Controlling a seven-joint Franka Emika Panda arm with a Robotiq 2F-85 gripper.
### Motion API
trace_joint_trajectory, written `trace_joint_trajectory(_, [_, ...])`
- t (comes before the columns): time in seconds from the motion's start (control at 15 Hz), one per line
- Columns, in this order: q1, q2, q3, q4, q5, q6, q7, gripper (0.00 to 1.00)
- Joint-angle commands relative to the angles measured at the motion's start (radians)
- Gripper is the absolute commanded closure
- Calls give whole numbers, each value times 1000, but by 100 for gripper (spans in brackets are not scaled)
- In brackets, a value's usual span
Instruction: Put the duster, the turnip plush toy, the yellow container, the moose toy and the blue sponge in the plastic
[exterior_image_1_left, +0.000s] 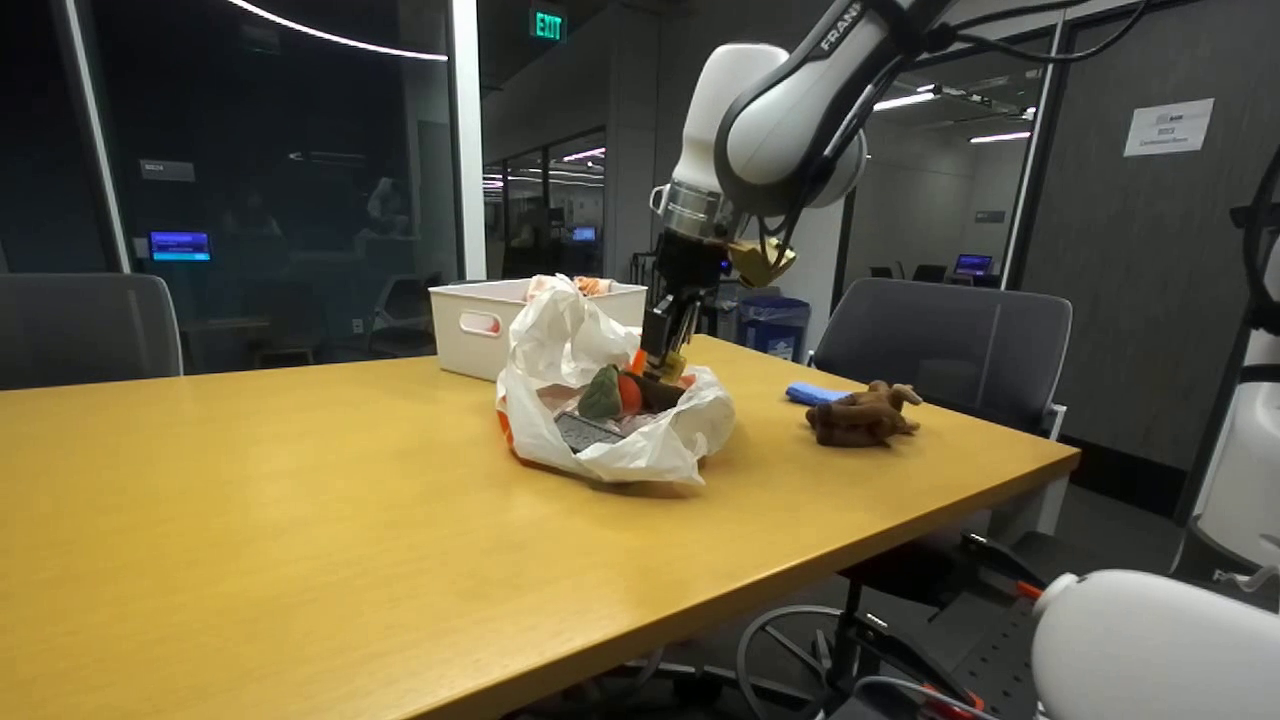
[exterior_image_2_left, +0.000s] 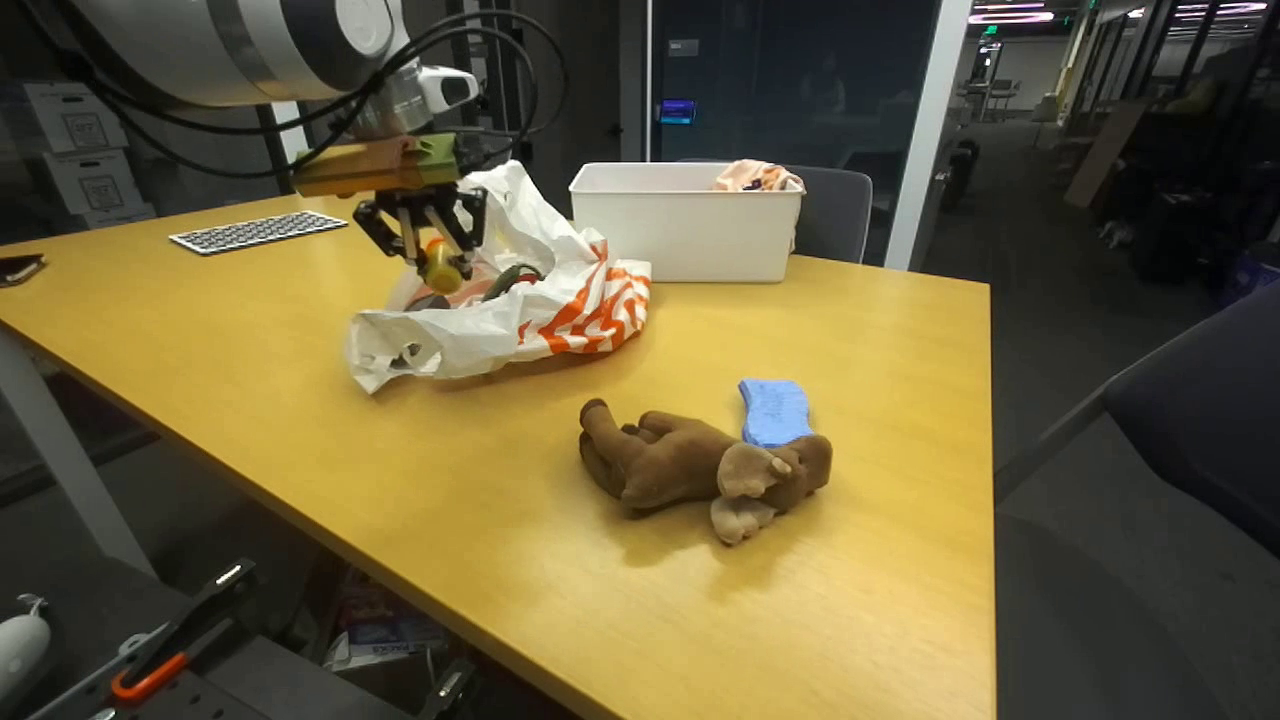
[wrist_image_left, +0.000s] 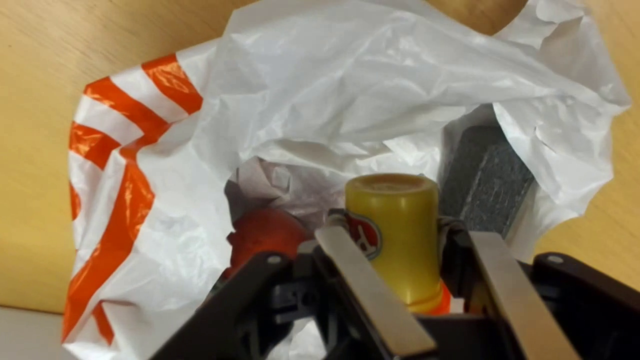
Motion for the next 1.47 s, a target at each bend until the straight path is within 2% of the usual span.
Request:
trace_joint_trajectory(0.0, [-22,128,17,101,-59,9,5,76])
trace_joint_trajectory(0.07, [-22,146,15,117,-66,9,6,31])
trace_joint_trajectory(0.2, [-24,158,11,135,-72,3,2,25])
trace_joint_trajectory(0.4, [-48,127,-22,131,-98,-4,49,2])
trace_joint_trajectory(0.53, [-84,92,-65,115,-115,-21,118,0])
trace_joint_trajectory(0.8, [-191,12,-141,47,-51,-62,106,0])
trace_joint_trajectory(1.13, [-294,-38,-215,-14,-17,-161,171,0])
trace_joint_trajectory(1.2, [-301,-42,-221,-22,32,-195,157,0])
trace_joint_trajectory(1.27, [-288,-56,-227,-37,178,-229,36,0])
trace_joint_trajectory(1.4, [-289,-63,-234,-43,319,-288,-6,0])
